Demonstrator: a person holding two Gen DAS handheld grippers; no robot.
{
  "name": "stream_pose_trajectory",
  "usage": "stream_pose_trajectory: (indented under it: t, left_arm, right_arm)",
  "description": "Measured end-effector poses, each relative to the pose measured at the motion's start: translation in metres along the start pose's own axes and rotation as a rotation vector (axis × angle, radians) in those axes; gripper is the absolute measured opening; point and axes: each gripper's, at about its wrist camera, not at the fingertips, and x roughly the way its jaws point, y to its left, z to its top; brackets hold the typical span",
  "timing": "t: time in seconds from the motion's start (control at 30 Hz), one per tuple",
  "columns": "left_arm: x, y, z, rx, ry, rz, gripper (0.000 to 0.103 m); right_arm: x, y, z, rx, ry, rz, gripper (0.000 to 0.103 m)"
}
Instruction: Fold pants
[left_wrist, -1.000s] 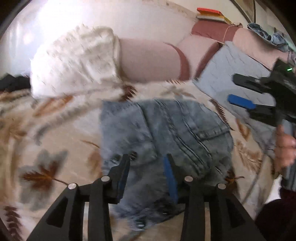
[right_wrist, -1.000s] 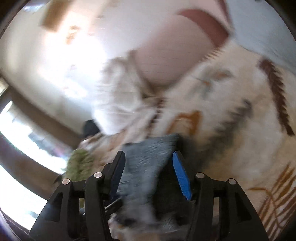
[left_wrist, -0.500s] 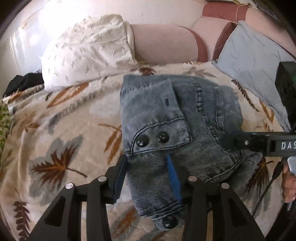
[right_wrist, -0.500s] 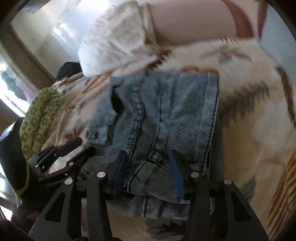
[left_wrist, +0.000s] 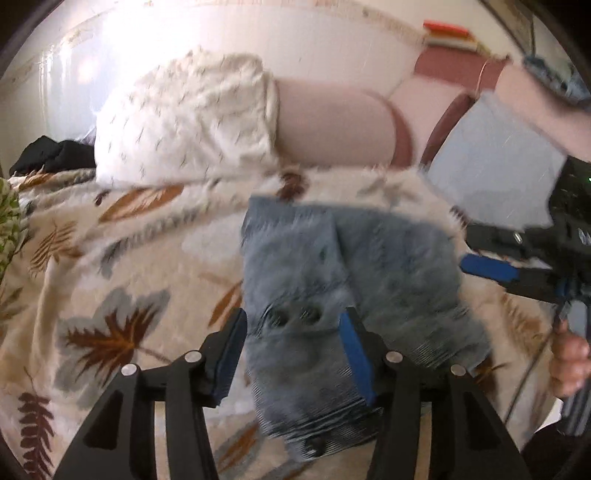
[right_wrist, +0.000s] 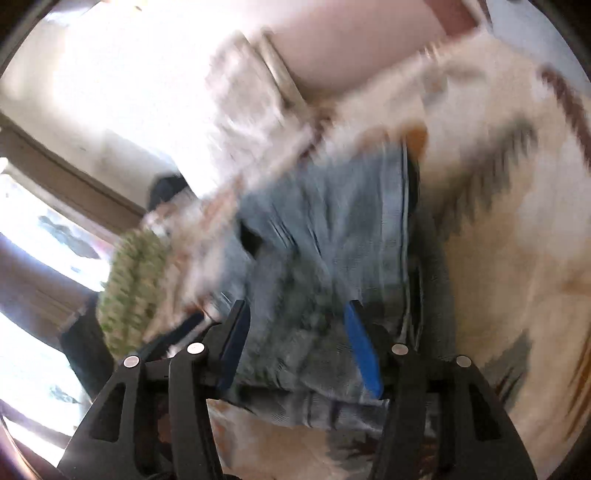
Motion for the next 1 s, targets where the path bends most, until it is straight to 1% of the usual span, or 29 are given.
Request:
stream_pose_trajectory:
  t: [0.07, 0.1, 0.17, 0.23, 0.27, 0.33, 0.4, 0.43, 0.5, 0.53, 0.57, 0.6, 0.67, 0.7, 0.77, 0.83, 0.9, 0.93, 1.0]
  left_arm:
    - [0.003, -0.008, 0.002, 0.029, -0.006, -0.001, 0.057]
    - [0.008, -0.012, 0.001, 0.051, 0.003, 0.007, 0.057]
    - [0.019, -0.019, -0.003, 0.084, 0.027, 0.007, 0.057]
    - [0.030, -0.025, -0.009, 0.116, 0.067, 0.018, 0.057]
    - [0.033, -0.028, -0.012, 0.134, 0.083, 0.031, 0.057]
    - [0.037, -0.033, -0.017, 0.174, 0.087, 0.053, 0.059]
    - [0.039, -0.032, -0.019, 0.182, 0.089, 0.063, 0.067]
    - [0.043, -0.030, -0.020, 0.170, 0.097, 0.069, 0.073]
    - [0.051, -0.024, -0.021, 0.141, 0.115, 0.049, 0.075]
    - [0.054, -0.021, -0.021, 0.131, 0.122, 0.049, 0.081]
    - [0.055, -0.019, -0.020, 0.120, 0.124, 0.058, 0.085]
    - [0.056, -0.015, -0.019, 0.104, 0.131, 0.051, 0.086]
    - [0.056, -0.006, -0.017, 0.040, 0.149, 0.014, 0.087]
    - [0.052, 0.001, -0.015, -0.009, 0.149, -0.011, 0.087]
    - [0.043, 0.005, -0.012, -0.037, 0.135, -0.019, 0.086]
    - [0.025, 0.004, -0.008, -0.013, 0.076, 0.015, 0.085]
    - [0.002, 0.003, -0.002, 0.020, 0.000, 0.048, 0.085]
    - [-0.009, 0.003, 0.001, 0.031, -0.033, 0.060, 0.086]
    - [-0.031, 0.003, 0.004, 0.052, -0.090, 0.095, 0.093]
  right_arm:
    - [-0.011, 0.007, 0.016, -0.007, -0.045, 0.045, 0.056]
    - [-0.012, 0.009, 0.023, -0.003, -0.051, 0.057, 0.056]
    - [-0.005, 0.010, 0.039, 0.000, -0.065, 0.048, 0.056]
    - [0.010, 0.008, 0.053, 0.000, -0.056, 0.026, 0.056]
    - [0.021, 0.004, 0.061, 0.012, -0.039, 0.015, 0.056]
    - [0.044, -0.003, 0.068, 0.027, 0.000, 0.001, 0.056]
    - [0.069, -0.013, 0.073, 0.049, 0.045, -0.053, 0.056]
    - [0.077, -0.019, 0.073, 0.056, 0.060, -0.069, 0.056]
    - [0.094, -0.029, 0.074, 0.068, 0.093, -0.137, 0.056]
    - [0.104, -0.038, 0.074, 0.081, 0.111, -0.159, 0.056]
    - [0.111, -0.044, 0.073, 0.092, 0.117, -0.153, 0.056]
    - [0.114, -0.045, 0.074, 0.080, 0.110, -0.149, 0.056]
    - [0.113, -0.043, 0.075, 0.068, 0.121, -0.158, 0.056]
    - [0.111, -0.042, 0.075, 0.064, 0.119, -0.156, 0.057]
    - [0.099, -0.041, 0.074, 0.074, 0.094, -0.117, 0.058]
    - [0.080, -0.036, 0.076, 0.098, 0.062, -0.080, 0.060]
    - [0.054, -0.023, 0.073, 0.071, 0.004, -0.060, 0.060]
    - [0.034, -0.013, 0.067, 0.041, -0.041, -0.067, 0.060]
    - [0.002, 0.004, 0.055, -0.021, -0.117, -0.102, 0.066]
